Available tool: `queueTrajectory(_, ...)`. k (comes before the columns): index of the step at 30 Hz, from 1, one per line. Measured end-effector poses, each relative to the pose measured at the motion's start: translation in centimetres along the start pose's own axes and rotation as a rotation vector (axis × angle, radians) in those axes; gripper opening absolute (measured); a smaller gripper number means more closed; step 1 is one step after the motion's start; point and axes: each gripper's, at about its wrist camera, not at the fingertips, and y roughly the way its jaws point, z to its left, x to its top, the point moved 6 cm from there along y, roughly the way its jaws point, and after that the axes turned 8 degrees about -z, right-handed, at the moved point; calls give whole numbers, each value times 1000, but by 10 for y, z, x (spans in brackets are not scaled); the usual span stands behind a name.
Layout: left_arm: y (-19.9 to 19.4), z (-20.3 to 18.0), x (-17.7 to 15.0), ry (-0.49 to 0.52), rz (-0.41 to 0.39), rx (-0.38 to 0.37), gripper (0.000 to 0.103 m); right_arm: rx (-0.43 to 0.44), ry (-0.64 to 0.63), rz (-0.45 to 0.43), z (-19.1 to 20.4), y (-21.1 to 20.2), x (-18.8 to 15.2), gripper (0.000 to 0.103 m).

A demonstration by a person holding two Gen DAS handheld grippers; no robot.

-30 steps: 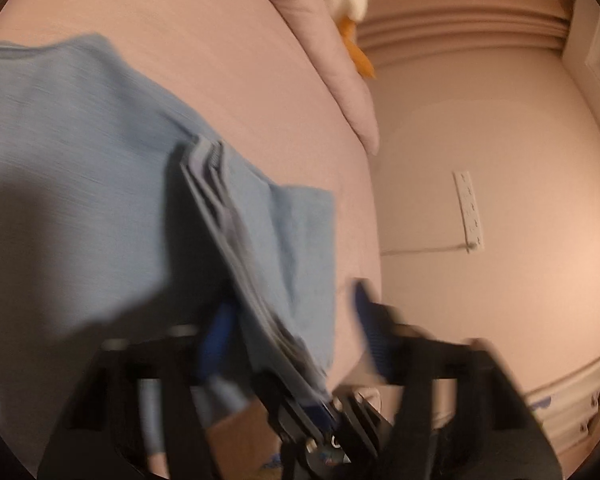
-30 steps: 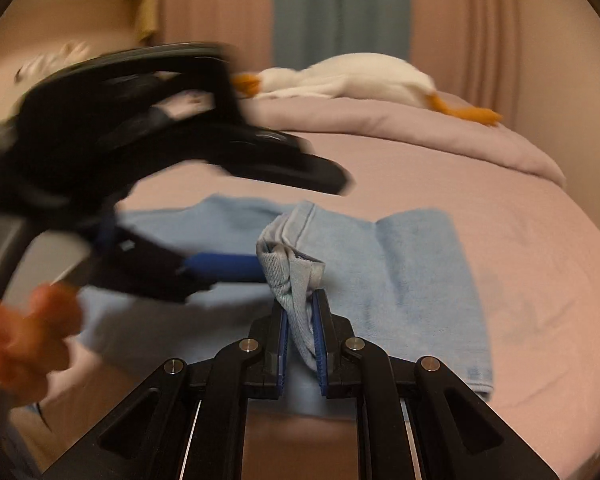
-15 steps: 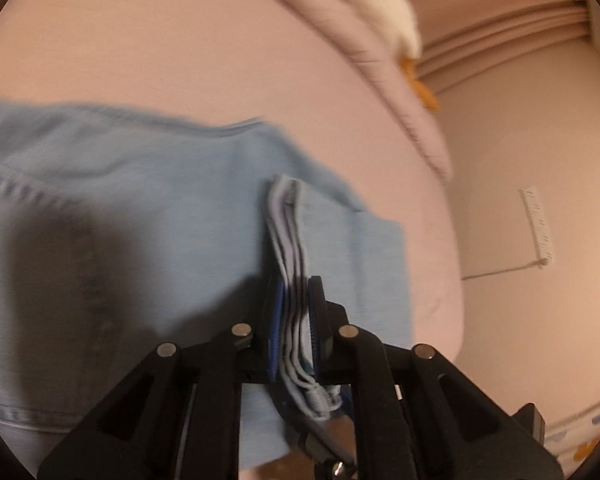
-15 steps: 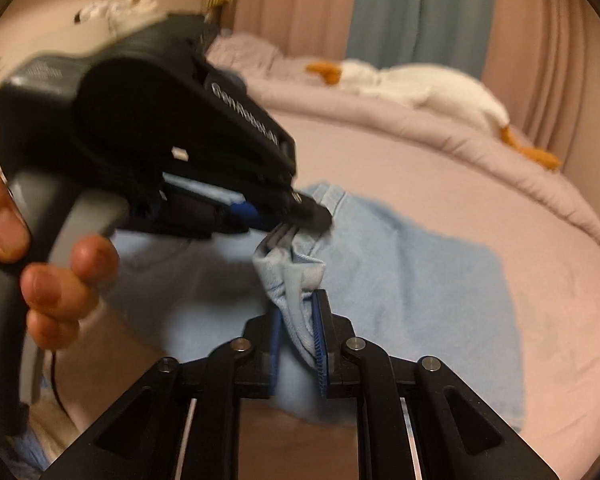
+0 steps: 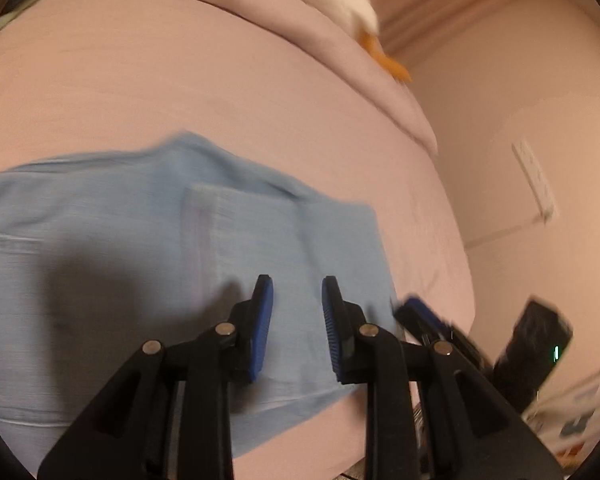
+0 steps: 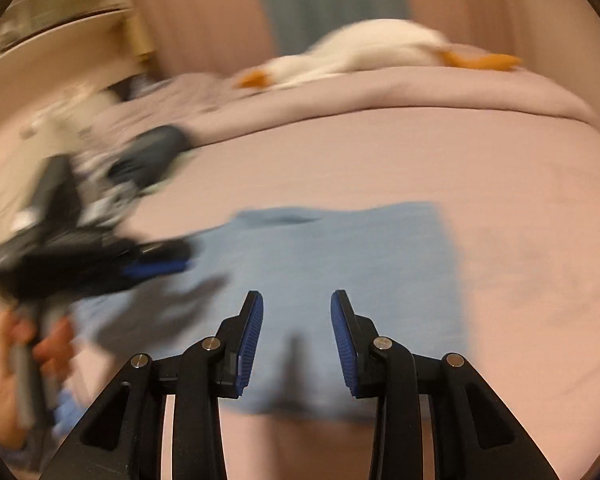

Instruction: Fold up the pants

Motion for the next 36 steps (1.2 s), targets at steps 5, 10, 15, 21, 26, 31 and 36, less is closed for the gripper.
queueTrajectory(5, 29, 4, -30, 111, 93, 141, 15, -144, 49, 62, -46, 9, -10, 35)
queueTrajectory(10, 1, 35, -52, 107, 129, 186, 3, -166, -2, 112, -46, 19, -20, 35)
queueTrajectory(15, -16, 42, -56, 103, 98, 180, 4, -162, -108, 88, -24, 21, -1, 35)
queueTrajectory(21, -17, 44, -55, 83, 94, 173, 4, 86, -132, 159, 41, 76, 15, 35)
queueTrajectory(26, -13, 40, -53, 77, 85, 169, 4, 135, -193, 263, 77, 133, 10, 34)
queueTrajectory(31, -17, 45, -56, 75, 91, 164, 4, 104, -182, 270, 80, 146, 17, 34)
queueTrajectory(36, -15, 41, -54, 74, 89, 164, 4, 124, -113, 255, 65, 118, 13, 34)
